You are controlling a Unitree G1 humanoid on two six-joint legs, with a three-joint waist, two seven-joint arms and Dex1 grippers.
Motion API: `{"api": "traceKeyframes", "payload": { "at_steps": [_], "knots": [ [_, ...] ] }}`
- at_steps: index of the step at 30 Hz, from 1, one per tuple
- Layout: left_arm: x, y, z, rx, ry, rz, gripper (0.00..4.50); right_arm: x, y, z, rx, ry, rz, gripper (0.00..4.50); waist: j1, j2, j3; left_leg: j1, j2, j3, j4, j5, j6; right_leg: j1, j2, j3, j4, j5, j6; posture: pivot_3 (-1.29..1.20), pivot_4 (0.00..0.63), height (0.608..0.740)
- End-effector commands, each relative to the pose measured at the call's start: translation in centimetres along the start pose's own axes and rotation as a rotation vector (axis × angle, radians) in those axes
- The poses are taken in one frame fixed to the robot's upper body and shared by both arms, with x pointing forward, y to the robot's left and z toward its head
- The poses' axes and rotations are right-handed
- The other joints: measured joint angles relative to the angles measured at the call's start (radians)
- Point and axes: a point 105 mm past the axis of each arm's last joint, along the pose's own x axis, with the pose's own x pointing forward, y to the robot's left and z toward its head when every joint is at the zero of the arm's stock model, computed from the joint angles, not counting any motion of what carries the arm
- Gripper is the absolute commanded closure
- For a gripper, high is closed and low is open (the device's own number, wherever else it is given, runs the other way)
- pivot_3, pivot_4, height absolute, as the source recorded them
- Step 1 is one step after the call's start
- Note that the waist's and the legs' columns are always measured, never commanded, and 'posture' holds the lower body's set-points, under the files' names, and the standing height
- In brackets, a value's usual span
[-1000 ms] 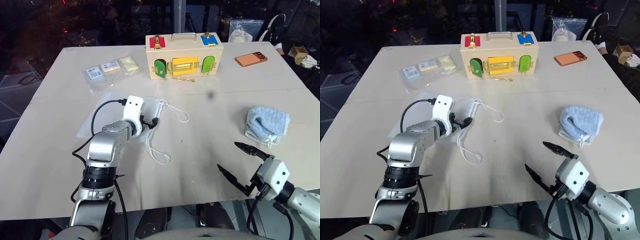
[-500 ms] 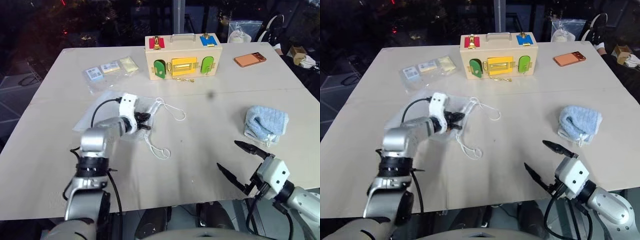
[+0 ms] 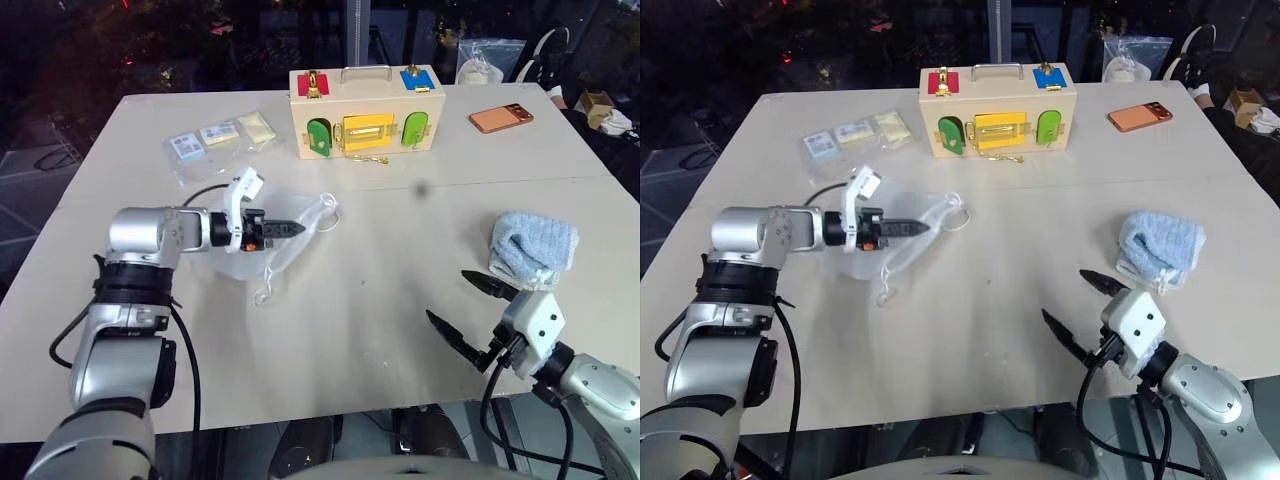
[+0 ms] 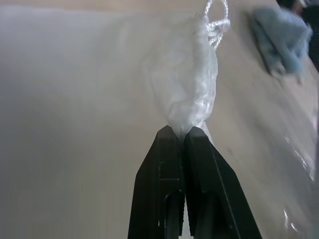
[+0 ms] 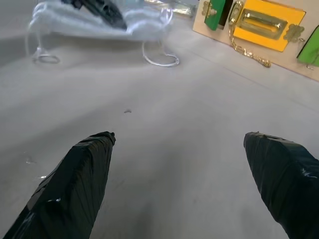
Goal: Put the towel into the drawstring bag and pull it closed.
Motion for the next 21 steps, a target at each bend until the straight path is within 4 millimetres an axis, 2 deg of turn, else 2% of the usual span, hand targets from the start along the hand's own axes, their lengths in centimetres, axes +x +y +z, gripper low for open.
{"api": "traceKeyframes", "payload": {
  "at_steps": [1, 4, 5, 7, 9, 11, 12, 14, 15, 16, 18, 21],
  "knots": [
    [0.2, 0.7, 0.1, 0.168, 0.030, 0.041, 4.46, -0.3, -0.2, 0.9, -0.058, -0.018, -0.003, 0.00, 0.000, 0.000, 0.000, 0.000, 0.000, 0.000, 0.000, 0.000, 0.000, 0.000, 0.000, 0.001, 0.000, 0.000, 0.000, 0.00, 0.150, 0.740],
    [-1.1, -1.9, 2.1, 0.029, -0.026, -0.133, 4.46, -0.7, -1.7, 1.7, -0.033, -0.035, -0.048, 0.00, 0.000, -0.001, 0.000, -0.001, 0.000, 0.000, 0.000, -0.001, 0.001, -0.001, 0.000, 0.002, 0.000, 0.000, 0.000, 0.00, 0.150, 0.740],
    [-1.5, -1.9, 2.0, 0.050, -0.003, -0.137, 4.46, -0.9, -2.5, 1.8, -0.040, -0.032, -0.073, 0.00, 0.000, -0.001, 0.001, -0.002, 0.000, 0.000, 0.001, -0.002, 0.003, -0.002, 0.000, 0.001, 0.000, 0.000, 0.000, 0.00, 0.150, 0.740],
    [-1.8, -0.2, 0.1, 0.227, 0.136, -0.014, 4.46, -1.4, -4.0, 1.6, -0.045, 0.001, -0.114, 0.00, -0.004, -0.001, 0.001, -0.002, 0.000, 0.000, 0.002, -0.002, 0.003, -0.002, 0.001, -0.001, 0.000, 0.000, 0.000, 0.00, 0.150, 0.740],
    [-1.4, -1.8, 2.3, 0.160, 0.022, -0.075, 4.46, -2.0, -6.6, 1.6, -0.141, 0.057, -0.211, 0.00, -0.004, 0.000, 0.000, -0.001, 0.000, 0.002, 0.000, -0.002, 0.003, -0.002, 0.000, 0.001, 0.000, 0.000, 0.000, 0.00, 0.150, 0.740],
    [-1.2, -2.5, 3.4, 0.147, -0.043, -0.096, 4.46, -2.5, -8.9, 2.0, -0.294, 0.128, -0.302, 0.00, 0.002, 0.000, 0.001, -0.001, 0.000, 0.002, 0.000, -0.002, 0.003, -0.002, 0.000, 0.001, 0.000, 0.000, 0.000, 0.00, 0.150, 0.740],
    [-1.1, -2.9, 4.1, 0.140, -0.084, -0.098, 4.46, -2.9, -10.3, 1.6, -0.352, 0.217, -0.360, 0.00, 0.003, 0.000, 0.001, -0.002, 0.000, 0.002, 0.002, -0.002, 0.004, -0.002, 0.000, 0.000, 0.001, 0.000, 0.000, 0.00, 0.150, 0.740],
    [-1.0, -3.9, 5.1, 0.119, -0.147, -0.116, 4.46, -2.9, -10.8, 0.6, -0.182, 0.289, -0.260, 0.00, 0.002, -0.001, 0.002, -0.003, -0.001, 0.001, 0.003, -0.002, 0.003, -0.003, 0.000, -0.001, 0.001, 0.000, 0.000, 0.00, 0.150, 0.740],
    [-0.9, -4.2, 5.2, 0.123, -0.155, -0.110, 4.46, -3.4, -12.0, 0.4, -0.172, 0.317, -0.301, 0.00, 0.001, -0.002, 0.002, -0.004, 0.000, 0.001, 0.003, -0.002, 0.003, -0.003, 0.000, -0.001, 0.001, 0.000, 0.000, 0.00, 0.150, 0.740],
    [-0.7, -4.4, 5.1, 0.129, -0.160, -0.100, 4.46, -3.5, -11.8, 0.1, -0.165, 0.340, -0.256, 0.00, 0.001, -0.002, 0.002, -0.004, 0.000, 0.001, 0.003, -0.002, 0.003, -0.003, 0.000, -0.001, 0.001, 0.000, 0.000, 0.00, 0.150, 0.740],
    [-0.5, -4.9, 5.0, 0.117, -0.184, -0.093, 4.46, -3.8, -13.0, -0.4, -0.177, 0.372, -0.289, 0.00, 0.000, -0.002, 0.002, -0.004, 0.000, 0.001, 0.001, -0.001, 0.002, -0.003, -0.002, 0.002, 0.000, 0.000, 0.000, 0.00, 0.150, 0.740],
    [-0.1, -5.1, 4.2, 0.098, -0.197, -0.061, 4.46, -4.1, -14.7, -1.8, -0.014, 0.377, -0.376, 0.00, -0.004, -0.001, 0.002, -0.004, 0.000, 0.002, 0.000, -0.001, 0.001, -0.005, -0.004, 0.004, 0.000, 0.000, 0.000, 0.00, 0.150, 0.740]
  ]
}}
